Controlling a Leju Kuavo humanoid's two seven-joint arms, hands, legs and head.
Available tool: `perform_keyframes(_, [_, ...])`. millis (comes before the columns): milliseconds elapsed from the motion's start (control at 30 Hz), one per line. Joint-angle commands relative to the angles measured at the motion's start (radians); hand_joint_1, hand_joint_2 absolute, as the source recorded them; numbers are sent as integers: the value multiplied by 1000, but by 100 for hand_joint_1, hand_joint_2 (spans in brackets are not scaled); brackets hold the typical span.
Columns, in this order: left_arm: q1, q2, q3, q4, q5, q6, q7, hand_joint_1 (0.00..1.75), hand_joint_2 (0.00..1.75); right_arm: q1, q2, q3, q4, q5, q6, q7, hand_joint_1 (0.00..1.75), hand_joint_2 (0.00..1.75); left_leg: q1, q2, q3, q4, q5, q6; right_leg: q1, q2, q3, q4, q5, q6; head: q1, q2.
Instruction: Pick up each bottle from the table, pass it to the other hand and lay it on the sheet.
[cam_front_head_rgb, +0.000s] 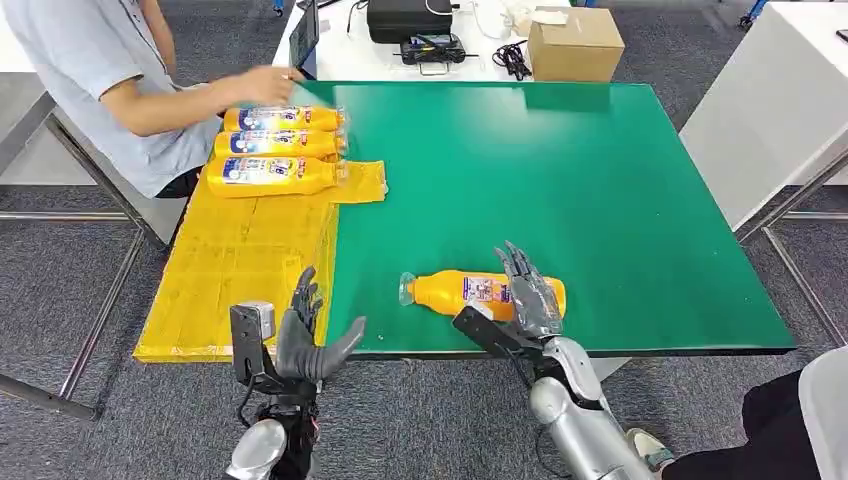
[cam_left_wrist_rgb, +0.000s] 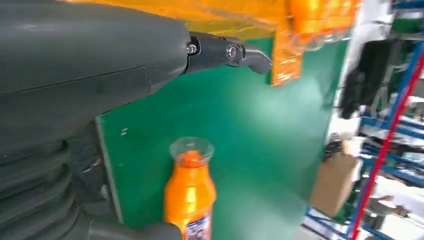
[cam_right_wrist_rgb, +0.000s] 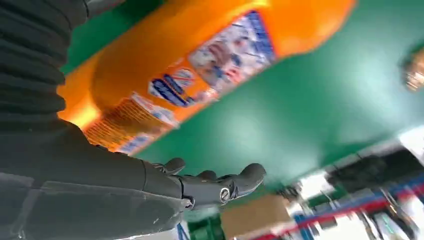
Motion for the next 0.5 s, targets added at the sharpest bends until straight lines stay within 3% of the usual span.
perform_keyframes(33, [-10,9,-1,33,-60,25,7,0,175,-18,-70,28,44,17,79,58,0,175,0,0,2,-1,0,-1,0,-1,2,-1,-1,-1,0,0])
perform_keyframes(133, [-9,8,-1,27,-72,31,6,0,175,-19,-75,30,44,33,74,72,0,175,1,1,6,-1,-2,-2,1,0,6,-1,-2,-3,0,0])
perform_keyframes(233, [11,1,11,-7,-130,56,1,0,175,-24,-89,41,33,154,31,157,0,175,0,1,5,0,-2,-2,1,1,4,-1,-2,-2,0,0])
perform_keyframes(500, [11,1,11,-7,-131,56,1,0,175,-27,-90,40,32,153,31,157,0,175,0,1,2,-1,-1,-1,0,1,2,0,0,-1,-1,0])
